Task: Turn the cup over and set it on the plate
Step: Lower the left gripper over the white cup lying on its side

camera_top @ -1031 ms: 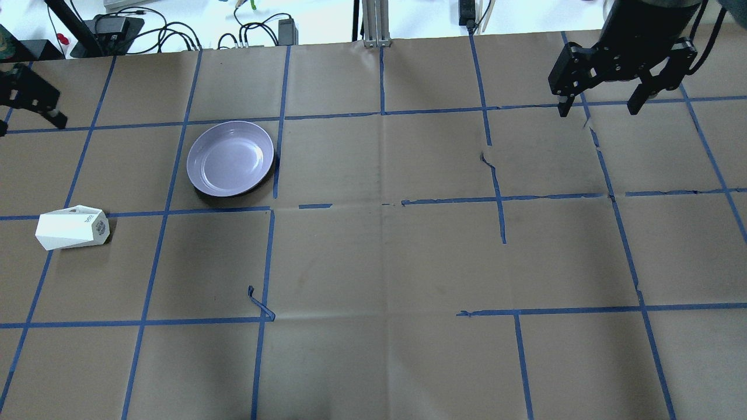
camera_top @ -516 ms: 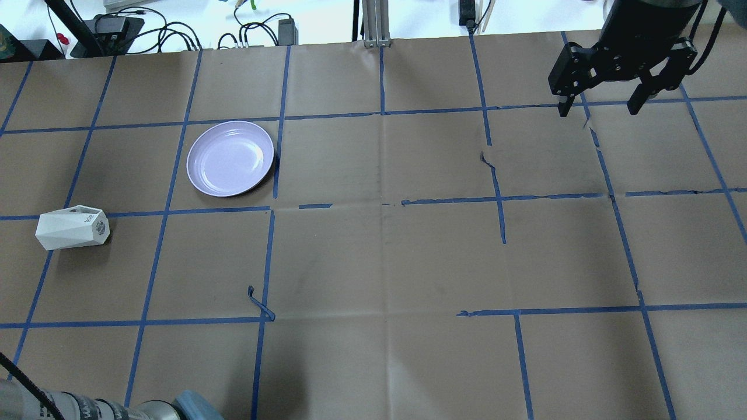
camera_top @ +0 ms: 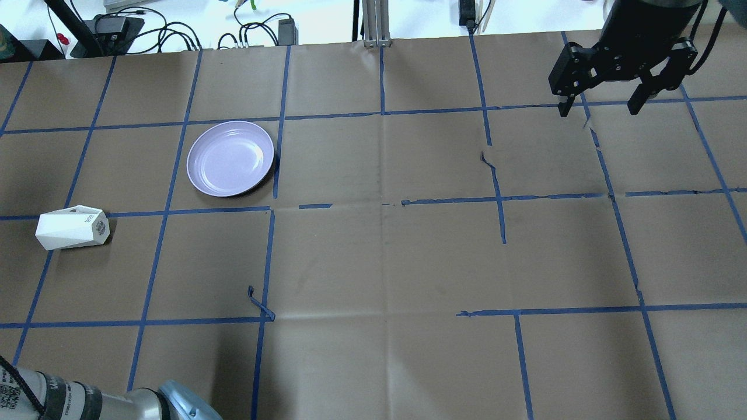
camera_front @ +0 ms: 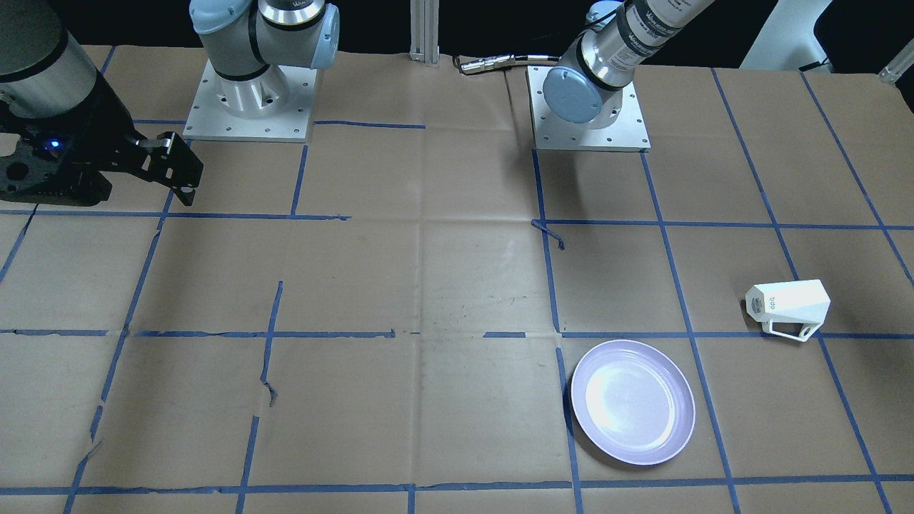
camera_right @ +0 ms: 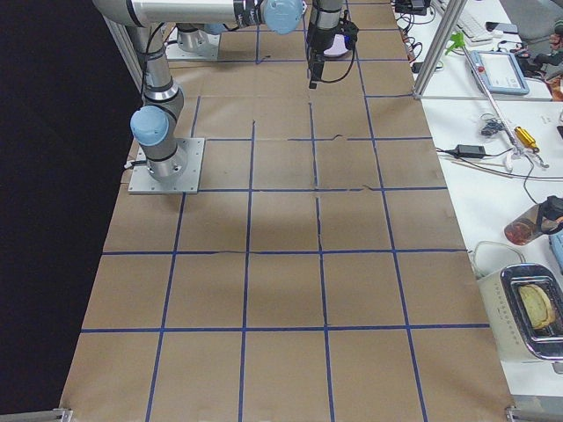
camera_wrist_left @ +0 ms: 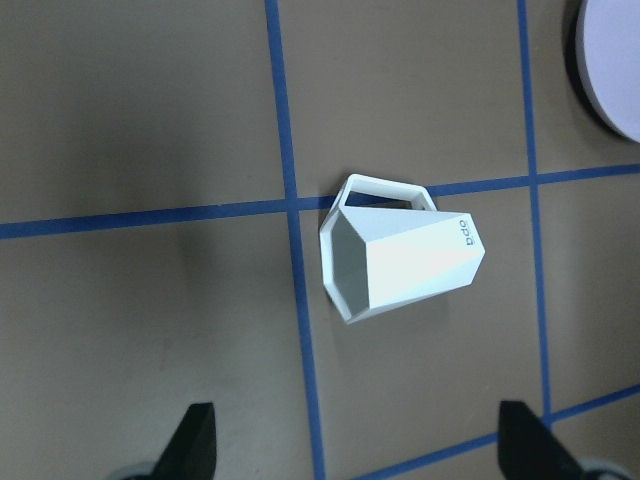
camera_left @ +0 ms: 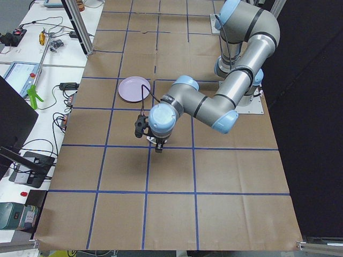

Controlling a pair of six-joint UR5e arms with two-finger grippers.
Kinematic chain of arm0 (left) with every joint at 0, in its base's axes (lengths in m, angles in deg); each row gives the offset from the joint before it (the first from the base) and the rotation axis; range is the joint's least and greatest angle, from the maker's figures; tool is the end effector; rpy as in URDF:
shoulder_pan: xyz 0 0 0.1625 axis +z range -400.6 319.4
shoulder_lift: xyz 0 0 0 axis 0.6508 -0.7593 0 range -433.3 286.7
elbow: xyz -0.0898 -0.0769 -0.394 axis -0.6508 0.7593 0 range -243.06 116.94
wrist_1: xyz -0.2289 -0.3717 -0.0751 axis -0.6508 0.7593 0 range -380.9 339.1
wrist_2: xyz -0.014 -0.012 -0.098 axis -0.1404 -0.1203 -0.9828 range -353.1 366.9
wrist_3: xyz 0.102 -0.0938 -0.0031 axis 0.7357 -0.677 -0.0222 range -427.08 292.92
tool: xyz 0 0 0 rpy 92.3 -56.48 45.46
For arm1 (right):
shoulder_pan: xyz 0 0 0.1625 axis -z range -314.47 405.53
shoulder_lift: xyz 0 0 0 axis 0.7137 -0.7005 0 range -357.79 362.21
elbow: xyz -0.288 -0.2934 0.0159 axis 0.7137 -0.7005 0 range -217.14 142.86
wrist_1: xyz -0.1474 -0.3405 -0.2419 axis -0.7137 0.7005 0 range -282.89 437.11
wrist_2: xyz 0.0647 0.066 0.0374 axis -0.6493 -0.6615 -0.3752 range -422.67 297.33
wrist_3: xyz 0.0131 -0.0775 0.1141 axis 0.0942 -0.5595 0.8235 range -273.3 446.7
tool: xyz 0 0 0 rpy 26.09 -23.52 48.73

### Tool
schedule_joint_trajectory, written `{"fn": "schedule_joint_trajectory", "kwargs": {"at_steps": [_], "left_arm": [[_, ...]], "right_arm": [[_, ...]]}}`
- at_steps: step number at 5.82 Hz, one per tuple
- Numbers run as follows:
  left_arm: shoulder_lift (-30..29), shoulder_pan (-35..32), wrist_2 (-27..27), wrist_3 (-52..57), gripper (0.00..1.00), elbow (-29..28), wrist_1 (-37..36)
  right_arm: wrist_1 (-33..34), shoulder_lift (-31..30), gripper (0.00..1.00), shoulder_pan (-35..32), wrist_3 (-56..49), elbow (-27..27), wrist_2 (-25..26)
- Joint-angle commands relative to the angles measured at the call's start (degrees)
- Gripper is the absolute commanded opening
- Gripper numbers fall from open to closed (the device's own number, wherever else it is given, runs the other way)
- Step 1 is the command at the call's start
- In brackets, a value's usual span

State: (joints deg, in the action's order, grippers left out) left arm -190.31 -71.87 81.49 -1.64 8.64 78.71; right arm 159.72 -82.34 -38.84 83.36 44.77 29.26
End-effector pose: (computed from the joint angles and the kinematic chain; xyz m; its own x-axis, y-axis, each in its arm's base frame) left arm 0.4733 -0.4864 0.3068 -0.9163 0.0877 0.3907 0.0530 0.9937 -0.0987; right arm 0.0742 -0.5589 0.4452 -0.9989 0.0372 0.0286 0.0395 0.9956 0.0846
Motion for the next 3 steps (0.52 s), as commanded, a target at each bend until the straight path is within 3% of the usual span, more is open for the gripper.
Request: {"fn": "schedule_joint_trajectory", "kwargs": {"at_steps": [1, 3], "left_arm": [[-12.4, 3.1, -12.6, 4.1, 0.99, -8.3, 15.3], [-20.8, 3.8, -16.0, 17.2, 0.99, -9.4, 24.2]], "right_arm": [[0.0, 0.0, 1.0, 0.0, 0.0, 0.0, 0.0], [0.0, 0.0, 1.0, 0.0, 0.0, 0.0, 0.0]]}}
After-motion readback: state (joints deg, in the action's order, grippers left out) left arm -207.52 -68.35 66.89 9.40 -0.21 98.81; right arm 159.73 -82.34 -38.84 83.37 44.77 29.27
